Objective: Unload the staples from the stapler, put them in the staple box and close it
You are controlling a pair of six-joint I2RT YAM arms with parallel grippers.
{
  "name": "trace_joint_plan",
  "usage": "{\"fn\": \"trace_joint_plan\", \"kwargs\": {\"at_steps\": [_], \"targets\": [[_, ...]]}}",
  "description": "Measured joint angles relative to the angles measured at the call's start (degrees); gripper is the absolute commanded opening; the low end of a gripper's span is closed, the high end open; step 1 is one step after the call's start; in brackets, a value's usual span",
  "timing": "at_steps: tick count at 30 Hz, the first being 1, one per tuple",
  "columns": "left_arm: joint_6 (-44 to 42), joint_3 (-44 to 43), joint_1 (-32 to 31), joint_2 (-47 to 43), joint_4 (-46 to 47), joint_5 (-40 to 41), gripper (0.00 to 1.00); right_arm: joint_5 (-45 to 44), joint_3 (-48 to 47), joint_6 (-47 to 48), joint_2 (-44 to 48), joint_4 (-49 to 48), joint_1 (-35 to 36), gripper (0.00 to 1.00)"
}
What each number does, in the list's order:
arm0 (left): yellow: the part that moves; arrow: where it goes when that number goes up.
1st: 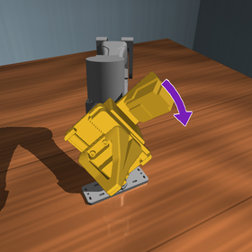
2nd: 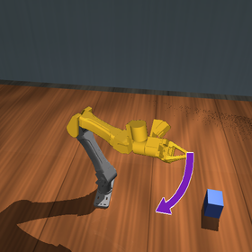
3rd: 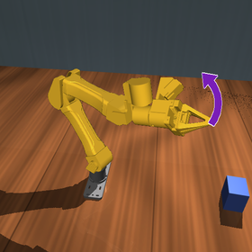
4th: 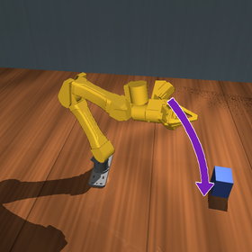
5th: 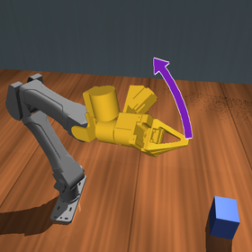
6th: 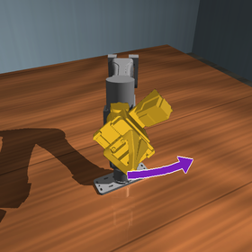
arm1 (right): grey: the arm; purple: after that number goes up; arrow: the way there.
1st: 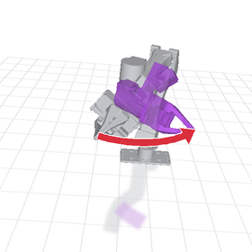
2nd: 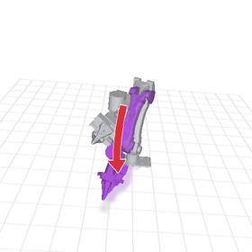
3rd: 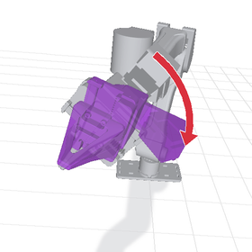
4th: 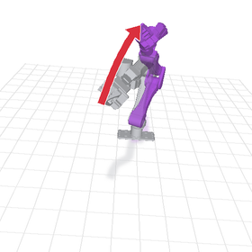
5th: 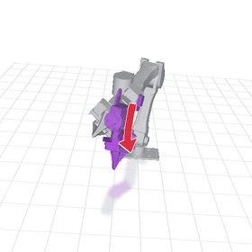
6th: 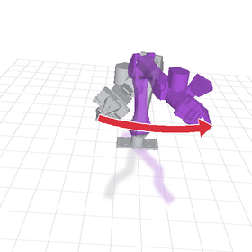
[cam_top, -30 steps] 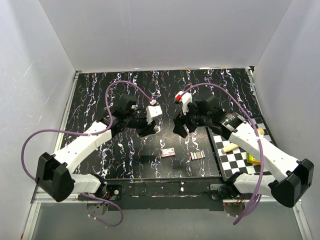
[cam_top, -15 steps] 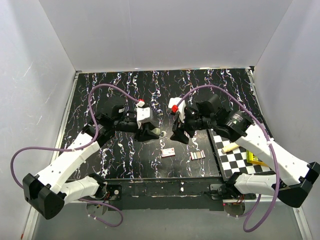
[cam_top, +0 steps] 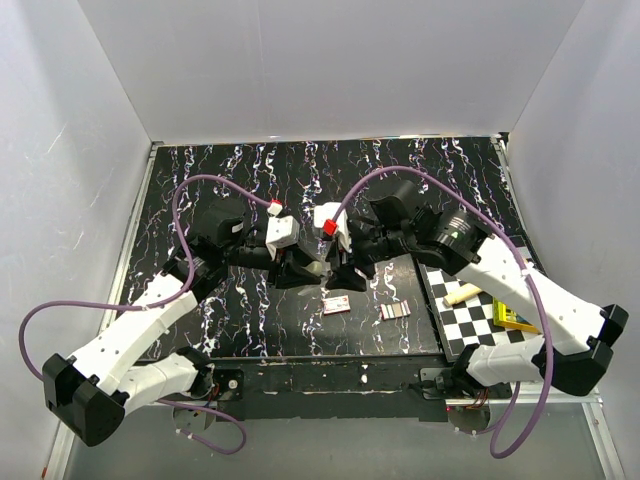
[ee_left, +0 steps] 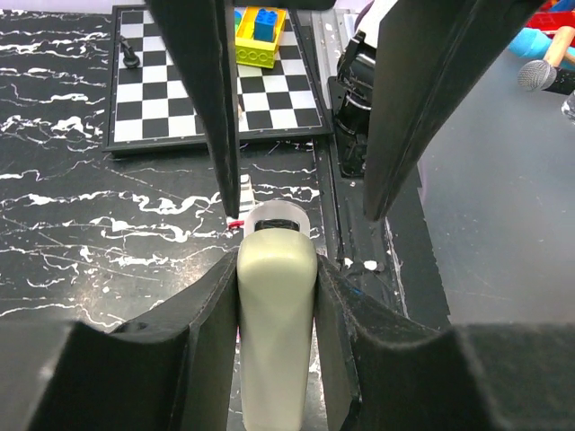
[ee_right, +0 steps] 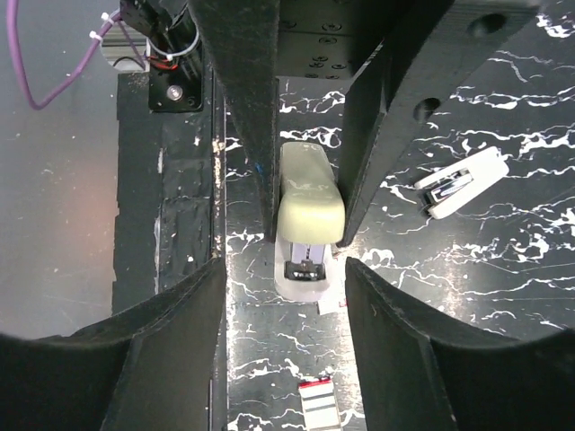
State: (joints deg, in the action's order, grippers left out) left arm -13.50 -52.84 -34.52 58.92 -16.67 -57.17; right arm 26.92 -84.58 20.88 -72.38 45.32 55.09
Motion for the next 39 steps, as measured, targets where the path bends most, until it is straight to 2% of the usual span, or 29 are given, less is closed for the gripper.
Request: {"fn": "trace_joint_plan", "kwargs": {"at_steps": [4, 10, 17, 39], "targets": [[1.36, 0.72, -0.17, -0.28, 2.36, -0.52, 0.00, 0.33, -0.72, 0.42, -1.73, 1.18, 0.59, 0.59], [2.29, 1.77, -0.20, -0.55, 3.21, -0.85, 0.00, 0.24, -2.01, 0.90, -3.15, 1.60, 0.96, 0.46], [2.73, 1.86, -0.22, -0.92, 3.28, -1.22, 0.00, 0.20, -2.32, 1.62, -3.39, 1.75, 0.92, 0.41], [3.72, 3.41, -0.48, -2.93, 5.09, 1.88, 0.00, 0.44, 1.18, -0.81, -2.71, -1.64, 0.94, 0.40]]}}
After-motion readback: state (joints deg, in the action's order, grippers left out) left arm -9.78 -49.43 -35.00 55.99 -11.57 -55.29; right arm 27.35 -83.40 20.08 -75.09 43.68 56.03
